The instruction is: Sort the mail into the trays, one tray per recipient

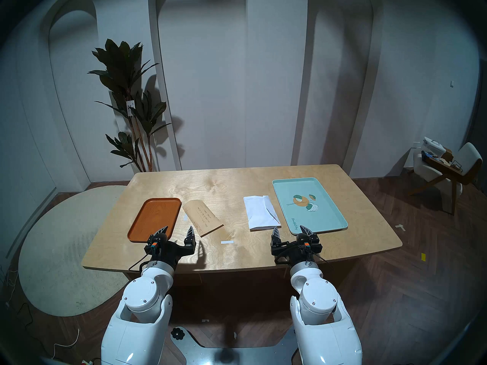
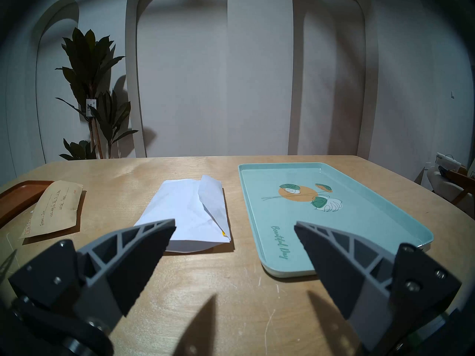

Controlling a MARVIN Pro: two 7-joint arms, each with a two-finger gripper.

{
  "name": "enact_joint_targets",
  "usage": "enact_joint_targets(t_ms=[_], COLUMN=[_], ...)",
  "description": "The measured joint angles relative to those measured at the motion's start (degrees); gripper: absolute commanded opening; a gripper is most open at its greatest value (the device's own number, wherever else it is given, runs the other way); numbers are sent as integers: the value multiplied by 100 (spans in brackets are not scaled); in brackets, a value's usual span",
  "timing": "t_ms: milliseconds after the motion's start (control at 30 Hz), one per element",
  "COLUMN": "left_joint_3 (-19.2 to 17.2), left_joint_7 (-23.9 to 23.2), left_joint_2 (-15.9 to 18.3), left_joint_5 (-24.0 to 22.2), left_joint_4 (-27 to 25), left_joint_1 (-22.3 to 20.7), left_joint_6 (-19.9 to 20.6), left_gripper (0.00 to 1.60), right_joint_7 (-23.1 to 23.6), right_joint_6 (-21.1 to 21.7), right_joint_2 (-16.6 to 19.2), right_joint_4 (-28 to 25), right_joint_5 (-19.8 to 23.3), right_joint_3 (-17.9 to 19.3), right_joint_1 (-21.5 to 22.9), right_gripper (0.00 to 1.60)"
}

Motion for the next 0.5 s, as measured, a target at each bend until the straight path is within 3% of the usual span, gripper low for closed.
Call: enact_joint_targets(t_ms=[500], left_joint_3=[20], left_joint_7=[-50], left_joint_2=[39], left_joint_5=[-11], left_joint_4=[-10], left_joint_1=[14], left_joint_6=[-13], left_gripper=[160], right_joint_7=[3], right_joint_6=[1], right_joint_2=[0], right_joint_4=[3], right_joint_5=[0], right_joint_3=[0], right_joint_1=[-1], right_gripper=[160])
